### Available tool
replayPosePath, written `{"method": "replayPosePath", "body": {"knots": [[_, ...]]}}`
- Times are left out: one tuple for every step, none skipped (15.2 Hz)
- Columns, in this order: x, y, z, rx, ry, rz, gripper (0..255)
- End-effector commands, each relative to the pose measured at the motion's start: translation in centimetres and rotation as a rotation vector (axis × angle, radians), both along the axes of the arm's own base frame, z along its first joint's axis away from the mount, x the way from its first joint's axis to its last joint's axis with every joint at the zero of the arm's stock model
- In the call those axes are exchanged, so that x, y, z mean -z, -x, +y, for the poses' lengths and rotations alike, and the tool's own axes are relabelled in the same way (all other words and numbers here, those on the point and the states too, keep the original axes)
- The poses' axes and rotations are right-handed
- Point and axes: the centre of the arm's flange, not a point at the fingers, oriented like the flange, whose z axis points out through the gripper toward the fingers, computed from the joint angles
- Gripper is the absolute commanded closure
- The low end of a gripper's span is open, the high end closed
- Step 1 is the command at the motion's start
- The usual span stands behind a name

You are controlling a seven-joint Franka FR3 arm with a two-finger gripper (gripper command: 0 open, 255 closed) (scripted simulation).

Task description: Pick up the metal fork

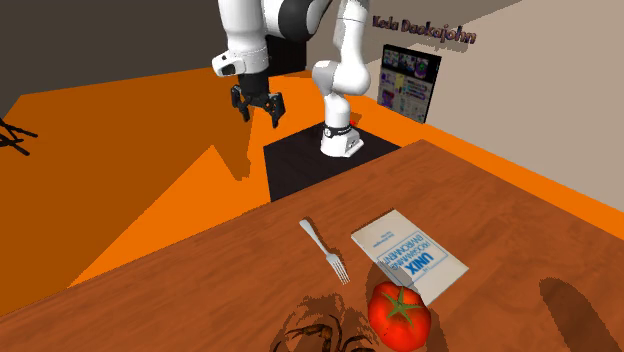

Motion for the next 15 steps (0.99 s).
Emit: {"method": "replayPosePath", "body": {"knots": [[1.5, -1.4, 1.7, -0.062, -0.014, 0.013, 0], [2.1, -2.1, 2.6, -0.091, -0.021, 0.02, 0], [2.8, -2.8, 3.5, -0.121, -0.027, 0.026, 0], [3.4, -3.4, 4.5, -0.151, -0.034, 0.033, 0], [4.1, -4.0, 5.5, -0.181, -0.04, 0.039, 0], [4.7, -4.5, 6.5, -0.211, -0.047, 0.046, 0], [5.4, -5.0, 7.5, -0.24, -0.053, 0.052, 0], [6.0, -5.5, 8.5, -0.27, -0.06, 0.059, 0], [6.7, -6.0, 9.6, -0.3, -0.066, 0.066, 0], [7.3, -6.4, 10.7, -0.33, -0.073, 0.072, 0], [7.9, -6.7, 11.8, -0.359, -0.08, 0.079, 0], [8.5, -7.1, 12.9, -0.389, -0.086, 0.085, 0], [9.1, -7.4, 14.0, -0.419, -0.093, 0.092, 0], [9.8, -7.6, 15.1, -0.449, -0.099, 0.098, 0], [10.4, -7.9, 16.3, -0.479, -0.106, 0.105, 0]]}}
